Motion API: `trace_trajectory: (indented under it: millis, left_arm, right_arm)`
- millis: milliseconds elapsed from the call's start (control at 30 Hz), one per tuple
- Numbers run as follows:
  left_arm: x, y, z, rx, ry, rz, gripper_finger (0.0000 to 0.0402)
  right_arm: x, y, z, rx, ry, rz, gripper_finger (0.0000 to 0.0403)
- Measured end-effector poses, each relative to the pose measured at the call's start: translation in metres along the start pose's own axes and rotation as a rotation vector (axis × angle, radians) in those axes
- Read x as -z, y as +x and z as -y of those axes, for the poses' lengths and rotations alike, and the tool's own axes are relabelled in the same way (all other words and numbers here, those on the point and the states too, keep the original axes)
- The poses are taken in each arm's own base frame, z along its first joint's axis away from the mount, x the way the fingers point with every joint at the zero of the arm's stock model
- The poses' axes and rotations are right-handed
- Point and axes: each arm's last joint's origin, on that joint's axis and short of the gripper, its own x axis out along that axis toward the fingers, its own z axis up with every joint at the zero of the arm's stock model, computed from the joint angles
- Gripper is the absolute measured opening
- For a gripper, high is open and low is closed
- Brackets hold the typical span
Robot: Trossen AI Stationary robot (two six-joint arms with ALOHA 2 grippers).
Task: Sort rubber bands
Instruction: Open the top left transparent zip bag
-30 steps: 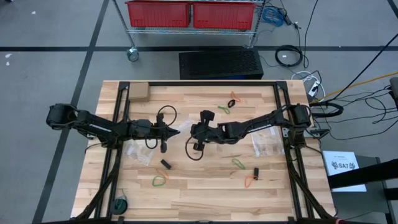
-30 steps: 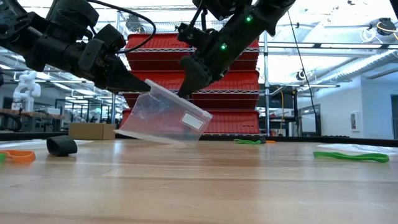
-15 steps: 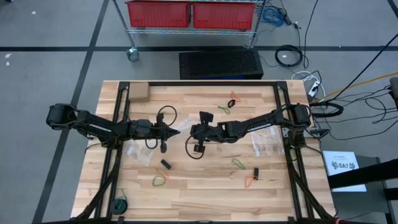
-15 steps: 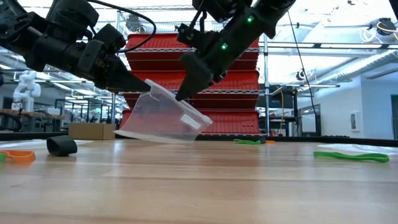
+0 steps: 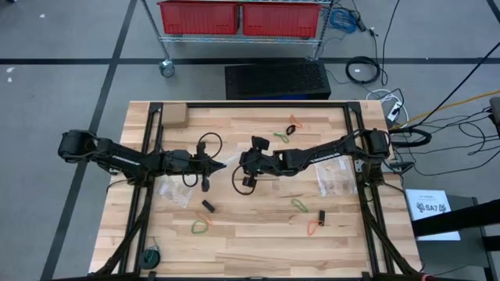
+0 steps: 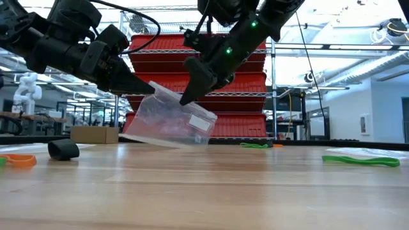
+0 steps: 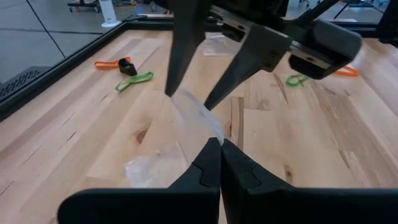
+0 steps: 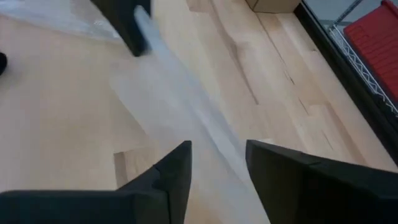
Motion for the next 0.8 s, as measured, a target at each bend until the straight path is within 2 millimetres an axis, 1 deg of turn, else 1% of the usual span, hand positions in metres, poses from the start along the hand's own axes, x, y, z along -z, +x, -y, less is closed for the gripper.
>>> trace_trajectory:
  millis: [100,333,433,500,600,700,800]
  left_arm:
    - [0.000,0.000,0.000,0.000,0.000,0.000,0.0000]
    - [0.000,0.000,0.000,0.000,0.000,0.000,0.0000]
    - [0.000,0.000,0.000,-0.001,0.000,-0.001,0.0000]
    - [0.000,0.000,0.000,0.000,0.000,-0.001,0.0000]
    - [0.000,0.000,0.000,0.000,0.000,-0.001,0.0000]
    - [0.000,0.000,0.000,-0.001,0.000,-0.002,0.0000]
    - [0.000,0.000,0.000,-0.001,0.000,-0.004,0.0000]
  right_arm:
    - [0.000,0.001,0.002,-0.012,0.003,-0.002,0.0140]
    - [0.000,-0.002,-0.005,-0.012,-0.013,0.003,0.0093]
    - [0.000,-0.004,-0.009,-0.008,-0.022,0.005,0.0092]
    - [0.000,-0.005,-0.010,-0.014,-0.036,0.002,0.0099]
    - [-0.005,-0.015,-0.008,-0.025,-0.045,0.017,0.0114]
    - [-0.013,-0.032,-0.004,-0.032,-0.042,0.037,0.0127]
    - [-0.018,-0.046,0.001,-0.034,-0.050,0.033,0.0131]
